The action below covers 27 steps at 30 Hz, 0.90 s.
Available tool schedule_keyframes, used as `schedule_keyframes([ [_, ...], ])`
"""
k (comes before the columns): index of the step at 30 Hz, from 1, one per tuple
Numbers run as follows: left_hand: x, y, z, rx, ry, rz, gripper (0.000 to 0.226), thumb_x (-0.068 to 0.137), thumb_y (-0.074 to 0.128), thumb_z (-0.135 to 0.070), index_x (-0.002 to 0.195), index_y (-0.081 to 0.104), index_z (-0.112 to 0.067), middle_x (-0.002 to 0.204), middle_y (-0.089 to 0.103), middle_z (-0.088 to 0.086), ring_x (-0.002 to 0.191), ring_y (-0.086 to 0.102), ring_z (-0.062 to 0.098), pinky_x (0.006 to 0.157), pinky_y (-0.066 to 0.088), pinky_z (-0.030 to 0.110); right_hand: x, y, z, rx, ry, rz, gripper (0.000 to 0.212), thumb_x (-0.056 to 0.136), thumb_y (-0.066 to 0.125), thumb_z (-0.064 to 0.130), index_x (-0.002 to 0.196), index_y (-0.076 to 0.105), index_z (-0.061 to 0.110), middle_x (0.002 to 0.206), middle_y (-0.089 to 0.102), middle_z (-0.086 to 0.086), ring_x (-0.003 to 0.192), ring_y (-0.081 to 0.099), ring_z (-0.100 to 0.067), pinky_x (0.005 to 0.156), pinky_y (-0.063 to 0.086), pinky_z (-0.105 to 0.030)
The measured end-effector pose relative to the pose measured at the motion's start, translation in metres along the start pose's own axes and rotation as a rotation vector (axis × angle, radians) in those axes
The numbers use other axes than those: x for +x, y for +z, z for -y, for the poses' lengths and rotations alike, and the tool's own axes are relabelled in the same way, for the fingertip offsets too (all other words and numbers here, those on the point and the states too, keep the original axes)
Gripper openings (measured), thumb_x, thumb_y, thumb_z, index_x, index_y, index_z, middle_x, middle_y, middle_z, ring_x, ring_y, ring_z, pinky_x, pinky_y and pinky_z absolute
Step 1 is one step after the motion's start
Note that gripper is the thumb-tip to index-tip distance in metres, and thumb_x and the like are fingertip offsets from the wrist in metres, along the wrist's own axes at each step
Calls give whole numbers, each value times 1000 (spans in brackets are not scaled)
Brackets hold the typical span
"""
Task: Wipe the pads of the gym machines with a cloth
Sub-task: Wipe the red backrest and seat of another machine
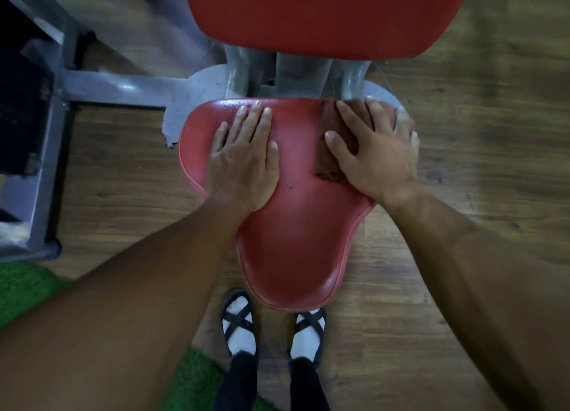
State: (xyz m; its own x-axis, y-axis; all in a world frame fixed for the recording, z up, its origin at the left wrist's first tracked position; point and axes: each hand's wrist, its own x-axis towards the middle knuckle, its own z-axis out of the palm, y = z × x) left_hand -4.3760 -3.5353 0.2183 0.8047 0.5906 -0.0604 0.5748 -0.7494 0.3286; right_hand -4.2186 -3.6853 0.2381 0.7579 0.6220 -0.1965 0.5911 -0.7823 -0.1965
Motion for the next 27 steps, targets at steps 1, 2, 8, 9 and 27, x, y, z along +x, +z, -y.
schedule_keyframes([
  [1,-1,0,0,-6,0,-4,57,101,27,-34,156,26,-18,164,21,-2,152,14,15,123,9,41,5,0,3,-12,14,3,59,91,27,75,147,24,57,163,20,5,147,13,-42,114,15,-68],
  [2,1,-1,0,-17,0,-14,58,100,27,-34,155,28,-18,164,22,-1,151,16,15,122,10,41,12,0,8,-27,14,1,59,91,26,75,147,25,56,162,23,5,144,18,-42,113,16,-68],
  [8,-1,-2,0,-176,-48,-85,57,99,27,-34,151,34,-12,158,36,6,148,27,18,121,15,39,28,6,47,-184,-62,27,63,94,16,71,151,25,47,158,33,3,141,28,-40,109,16,-71],
  [9,-1,-2,0,-220,-61,-100,58,99,27,-34,150,33,-9,157,36,9,147,28,21,121,16,39,25,8,56,-183,-91,31,63,94,16,70,151,25,46,159,31,2,143,25,-40,111,13,-71],
  [27,15,-2,-52,12,-17,46,65,96,14,-55,151,37,-28,162,26,1,150,18,23,119,14,48,-1,10,29,45,-235,38,66,96,12,46,155,31,25,164,23,6,153,12,-18,122,6,-51],
])
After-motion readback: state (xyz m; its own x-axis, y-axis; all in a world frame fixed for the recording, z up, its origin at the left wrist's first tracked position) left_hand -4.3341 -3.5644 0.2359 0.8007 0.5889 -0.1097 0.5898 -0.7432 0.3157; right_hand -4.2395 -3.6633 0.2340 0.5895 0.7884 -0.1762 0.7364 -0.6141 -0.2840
